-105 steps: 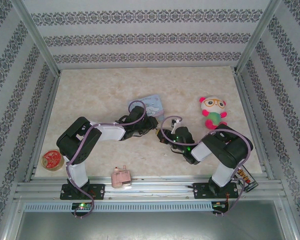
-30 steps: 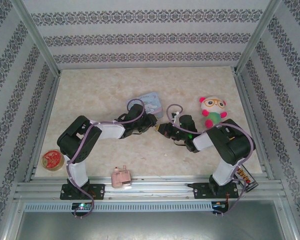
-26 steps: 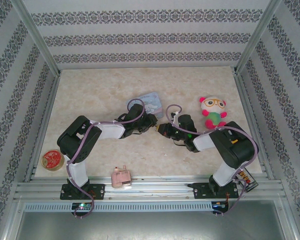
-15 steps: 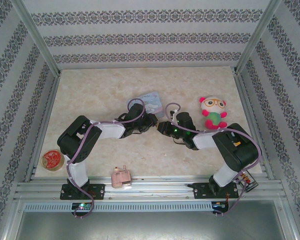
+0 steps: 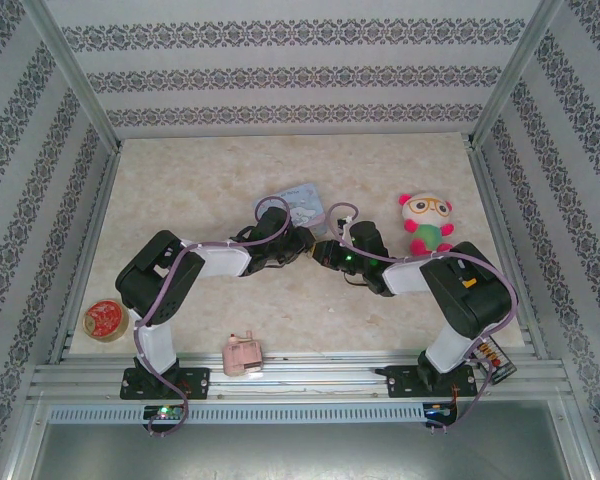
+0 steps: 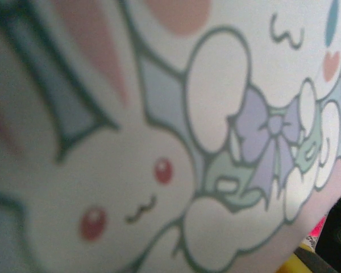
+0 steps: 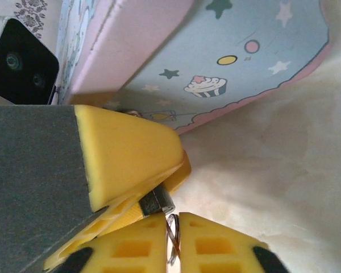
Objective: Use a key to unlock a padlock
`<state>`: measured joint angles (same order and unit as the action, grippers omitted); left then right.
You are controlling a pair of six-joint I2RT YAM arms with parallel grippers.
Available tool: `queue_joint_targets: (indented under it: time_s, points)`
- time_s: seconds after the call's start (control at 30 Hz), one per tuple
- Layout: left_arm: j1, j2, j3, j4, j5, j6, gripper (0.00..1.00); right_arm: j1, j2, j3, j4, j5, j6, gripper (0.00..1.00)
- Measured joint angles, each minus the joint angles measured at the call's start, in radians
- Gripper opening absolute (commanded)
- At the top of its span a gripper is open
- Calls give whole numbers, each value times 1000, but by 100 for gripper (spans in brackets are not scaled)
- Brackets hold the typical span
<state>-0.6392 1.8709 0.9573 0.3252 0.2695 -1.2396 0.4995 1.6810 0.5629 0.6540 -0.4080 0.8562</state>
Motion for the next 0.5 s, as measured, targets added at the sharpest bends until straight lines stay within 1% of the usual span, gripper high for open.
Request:
queue_joint_targets:
  time_s: [0.03,0.2,0.33,0.5]
  points:
    - [0,0,0,0,0,0,15,0,0,0,0,1,-2,18]
    - [0,0,-1,2,0,-6,15,0,-3,-10,-3,19,-3,29]
    - [-2,0,-4,10,15,-4,15,-3,-53,-49,8,44,-3,32]
    - [-3,0,-8,13,23,5,15,-13,-168,-99,58,80,-3,33]
